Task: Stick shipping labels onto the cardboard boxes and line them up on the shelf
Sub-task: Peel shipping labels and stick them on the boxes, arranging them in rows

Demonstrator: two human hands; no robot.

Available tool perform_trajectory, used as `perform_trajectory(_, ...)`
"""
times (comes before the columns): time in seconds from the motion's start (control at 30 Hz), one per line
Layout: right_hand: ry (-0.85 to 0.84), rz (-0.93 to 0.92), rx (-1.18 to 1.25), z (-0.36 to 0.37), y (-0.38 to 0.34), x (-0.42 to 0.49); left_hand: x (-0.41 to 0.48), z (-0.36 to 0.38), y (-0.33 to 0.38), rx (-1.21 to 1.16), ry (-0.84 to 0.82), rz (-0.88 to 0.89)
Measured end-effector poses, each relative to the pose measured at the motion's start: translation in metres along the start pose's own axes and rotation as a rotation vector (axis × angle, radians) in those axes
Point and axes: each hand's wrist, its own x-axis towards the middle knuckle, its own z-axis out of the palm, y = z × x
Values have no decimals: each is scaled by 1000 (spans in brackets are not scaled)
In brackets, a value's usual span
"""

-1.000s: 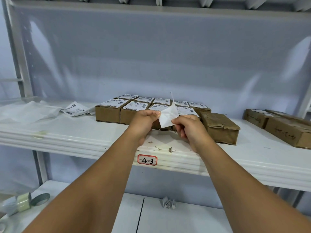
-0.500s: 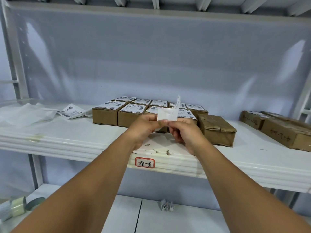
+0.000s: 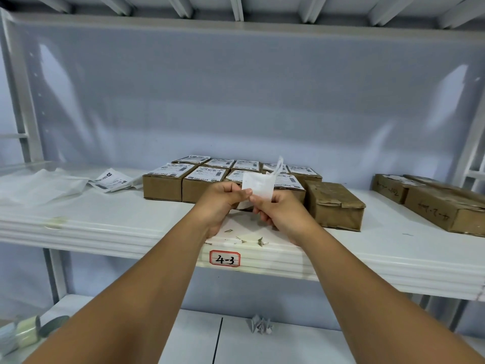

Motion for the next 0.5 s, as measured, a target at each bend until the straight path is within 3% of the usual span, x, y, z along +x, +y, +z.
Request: perform_trajectory(0.5,23,103,194,-5,2,7,-1,5,3,-25,44,-2)
